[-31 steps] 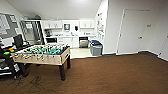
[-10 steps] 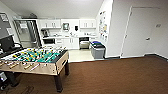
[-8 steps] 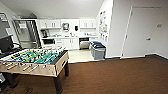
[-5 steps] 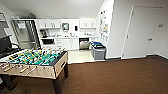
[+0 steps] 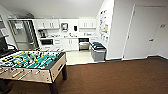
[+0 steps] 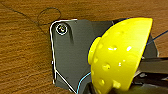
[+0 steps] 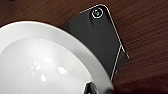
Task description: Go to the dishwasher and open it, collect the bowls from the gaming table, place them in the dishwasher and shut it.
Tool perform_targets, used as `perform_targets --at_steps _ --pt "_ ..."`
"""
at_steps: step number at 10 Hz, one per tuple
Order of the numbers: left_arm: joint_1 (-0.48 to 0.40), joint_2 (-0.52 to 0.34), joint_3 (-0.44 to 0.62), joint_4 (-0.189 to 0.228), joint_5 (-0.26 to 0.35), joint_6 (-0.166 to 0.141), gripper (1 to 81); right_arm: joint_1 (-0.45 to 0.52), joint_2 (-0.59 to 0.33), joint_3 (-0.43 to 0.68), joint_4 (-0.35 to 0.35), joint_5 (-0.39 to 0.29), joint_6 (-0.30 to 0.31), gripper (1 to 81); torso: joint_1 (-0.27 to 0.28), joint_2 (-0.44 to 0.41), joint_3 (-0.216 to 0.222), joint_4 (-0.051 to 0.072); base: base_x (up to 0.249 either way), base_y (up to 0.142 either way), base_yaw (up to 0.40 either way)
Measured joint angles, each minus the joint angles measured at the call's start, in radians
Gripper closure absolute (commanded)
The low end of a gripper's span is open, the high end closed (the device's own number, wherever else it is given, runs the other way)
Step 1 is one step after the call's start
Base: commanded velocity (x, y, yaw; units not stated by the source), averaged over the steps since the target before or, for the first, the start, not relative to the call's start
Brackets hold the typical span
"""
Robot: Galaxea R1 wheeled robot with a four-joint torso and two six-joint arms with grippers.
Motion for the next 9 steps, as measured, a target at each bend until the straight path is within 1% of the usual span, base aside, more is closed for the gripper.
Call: perform_targets --at_steps 9 --pt "-0.003 -0.011 -0.002 0.0 0.001 0.0 81.1 -0.001 0.017 0.0 -0.001 0.0 -0.003 81.1 0.001 0.001 0.0 0.0 0.191 0.0 0.0"
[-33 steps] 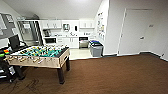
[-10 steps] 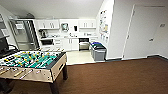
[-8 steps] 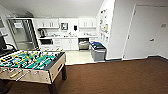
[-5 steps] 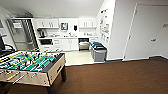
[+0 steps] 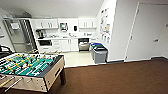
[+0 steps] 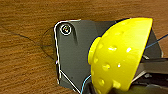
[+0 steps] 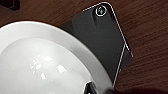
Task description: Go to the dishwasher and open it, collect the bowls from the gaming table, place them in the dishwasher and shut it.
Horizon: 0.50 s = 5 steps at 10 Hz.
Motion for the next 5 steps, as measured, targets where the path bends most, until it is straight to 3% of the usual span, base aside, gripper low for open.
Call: perform_targets --at_steps 5 --pt "-0.003 0.0 0.0 0.0 -0.001 0.0 81.1 0.001 0.001 -0.003 0.0 0.002 0.0 81.1 0.0 0.0 0.0 0.0 0.192 0.0 0.0"
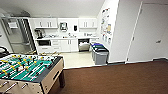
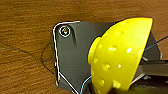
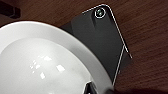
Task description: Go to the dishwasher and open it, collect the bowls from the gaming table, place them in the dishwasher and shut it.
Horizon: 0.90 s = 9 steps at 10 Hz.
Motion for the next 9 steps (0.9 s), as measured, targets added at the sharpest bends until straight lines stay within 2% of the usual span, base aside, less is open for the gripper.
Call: perform_targets --at_steps 9 --pt "0.002 0.008 0.0 0.0 0.0 0.002 81.1 0.001 -0.003 -0.003 -0.001 -0.002 0.0 81.1 -0.002 0.0 0.0 0.0 0.193 0.0 0.0"
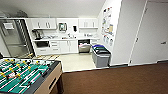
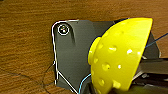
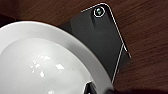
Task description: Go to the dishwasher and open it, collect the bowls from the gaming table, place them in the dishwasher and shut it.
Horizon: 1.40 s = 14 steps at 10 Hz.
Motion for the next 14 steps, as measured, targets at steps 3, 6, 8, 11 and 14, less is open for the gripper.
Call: perform_targets --at_steps 3,6,8,11,14 --pt "0.0 0.003 0.0 0.0 0.0 0.0 81.1 0.0 0.0 -0.001 0.0 0.0 0.0 81.1 0.0 0.0 0.0 0.0 0.195 0.0 0.0" --pt "0.001 0.003 0.0 0.0 0.001 0.0 81.1 0.003 0.003 -0.002 -0.003 -0.001 0.0 81.1 0.0 0.0 0.0 0.0 0.197 0.0 0.0" --pt "0.001 0.003 0.0 0.0 0.001 0.0 81.1 0.003 0.005 -0.002 -0.003 0.0 0.0 81.1 0.0 0.0 0.0 0.0 0.201 0.0 0.0" --pt "0.001 0.003 0.0 0.0 0.0 0.0 81.1 0.003 0.005 -0.005 -0.005 0.0 0.0 81.1 0.0 0.0 0.0 0.0 0.204 0.0 0.0" --pt "0.001 0.003 0.0 0.0 0.0 0.0 81.1 0.003 0.005 -0.005 -0.006 -0.001 0.0 81.1 0.0 0.0 0.0 0.0 0.205 0.0 0.0"
